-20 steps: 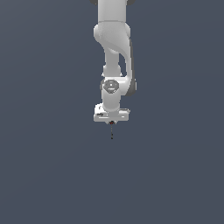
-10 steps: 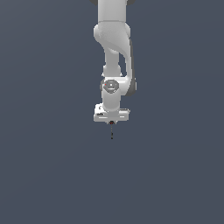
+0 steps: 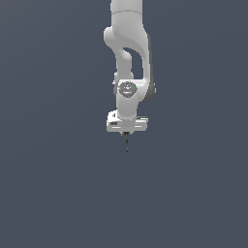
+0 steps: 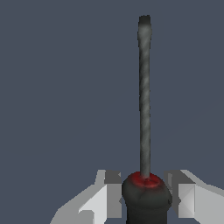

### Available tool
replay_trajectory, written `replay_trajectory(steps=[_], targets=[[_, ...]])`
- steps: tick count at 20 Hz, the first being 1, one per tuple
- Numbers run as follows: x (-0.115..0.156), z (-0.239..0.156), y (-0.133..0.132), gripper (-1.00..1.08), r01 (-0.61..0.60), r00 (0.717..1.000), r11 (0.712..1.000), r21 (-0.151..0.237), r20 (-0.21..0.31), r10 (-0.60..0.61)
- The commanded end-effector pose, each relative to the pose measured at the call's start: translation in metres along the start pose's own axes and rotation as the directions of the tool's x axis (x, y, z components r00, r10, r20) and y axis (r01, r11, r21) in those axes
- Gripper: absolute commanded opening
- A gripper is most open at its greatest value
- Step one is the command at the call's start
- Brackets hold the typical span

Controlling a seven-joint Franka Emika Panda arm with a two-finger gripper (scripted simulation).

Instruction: Pick up the object and move it to a goal position.

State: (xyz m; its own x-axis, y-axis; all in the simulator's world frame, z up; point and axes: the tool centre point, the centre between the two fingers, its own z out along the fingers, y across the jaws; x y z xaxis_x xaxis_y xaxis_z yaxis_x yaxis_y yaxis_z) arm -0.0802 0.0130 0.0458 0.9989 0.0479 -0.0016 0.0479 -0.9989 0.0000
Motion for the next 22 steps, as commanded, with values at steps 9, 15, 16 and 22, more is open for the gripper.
replay_trajectory(steps=[9,15,16,22], targets=[[0.016,-0.088,-0.046,-1.0,0.0,1.0,1.0,-0.001,-0.001,0.0],[0.028,-0.149,-0.078,-1.0,0.0,1.0,1.0,-0.001,-0.001,0.0],[0.03,-0.159,-0.083,-1.0,0.0,1.0,1.0,-0.001,-0.001,0.0],[0.042,-0.218,-0.114,-1.0,0.0,1.0,1.0,-0.001,-0.001,0.0]])
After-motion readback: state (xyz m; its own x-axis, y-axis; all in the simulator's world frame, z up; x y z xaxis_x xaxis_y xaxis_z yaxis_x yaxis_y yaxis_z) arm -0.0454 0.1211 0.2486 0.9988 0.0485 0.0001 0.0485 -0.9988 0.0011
